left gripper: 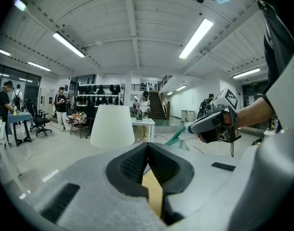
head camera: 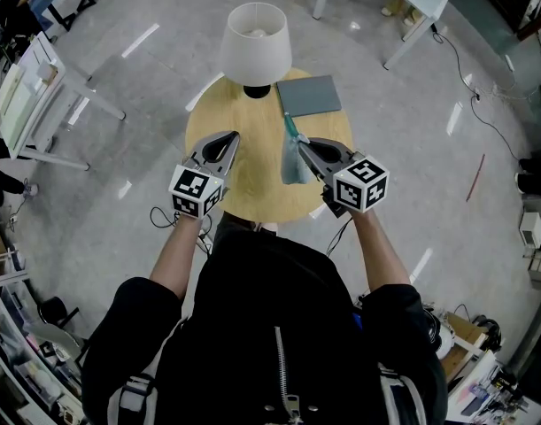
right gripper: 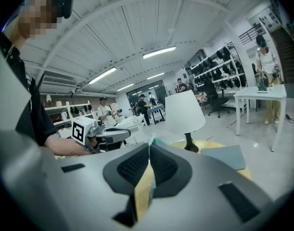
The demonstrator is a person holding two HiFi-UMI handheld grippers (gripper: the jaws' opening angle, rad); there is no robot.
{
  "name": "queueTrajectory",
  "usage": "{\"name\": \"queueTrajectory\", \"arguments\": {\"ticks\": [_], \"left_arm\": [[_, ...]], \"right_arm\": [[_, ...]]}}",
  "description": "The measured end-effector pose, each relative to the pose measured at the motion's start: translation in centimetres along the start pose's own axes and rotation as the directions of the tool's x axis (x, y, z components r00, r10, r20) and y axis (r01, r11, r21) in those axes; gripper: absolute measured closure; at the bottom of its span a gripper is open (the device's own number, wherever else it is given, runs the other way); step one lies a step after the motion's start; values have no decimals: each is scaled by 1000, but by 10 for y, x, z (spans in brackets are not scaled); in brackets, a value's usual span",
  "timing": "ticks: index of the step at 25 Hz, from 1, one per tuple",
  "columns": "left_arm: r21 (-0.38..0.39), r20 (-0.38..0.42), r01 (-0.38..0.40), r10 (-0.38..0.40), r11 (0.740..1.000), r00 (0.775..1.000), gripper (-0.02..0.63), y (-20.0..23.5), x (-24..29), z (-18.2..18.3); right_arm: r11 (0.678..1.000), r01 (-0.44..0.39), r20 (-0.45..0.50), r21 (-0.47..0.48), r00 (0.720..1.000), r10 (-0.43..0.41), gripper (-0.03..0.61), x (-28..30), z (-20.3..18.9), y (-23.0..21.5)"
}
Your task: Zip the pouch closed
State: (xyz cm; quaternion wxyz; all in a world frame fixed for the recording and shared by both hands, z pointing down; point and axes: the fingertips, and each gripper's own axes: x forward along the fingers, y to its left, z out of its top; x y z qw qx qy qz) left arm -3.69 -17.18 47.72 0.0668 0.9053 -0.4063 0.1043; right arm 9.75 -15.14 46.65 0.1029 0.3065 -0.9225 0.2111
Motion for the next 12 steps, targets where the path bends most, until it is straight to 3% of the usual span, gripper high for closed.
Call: {"name": "queueTrajectory", "arguments": {"ticks": [12], "left_arm": [[-6,-10,4,-4,1000,1000,607,-1,0,-6]], "right_arm": [[1000,-8,7,-17,1000,8,565,0,1,3]]}}
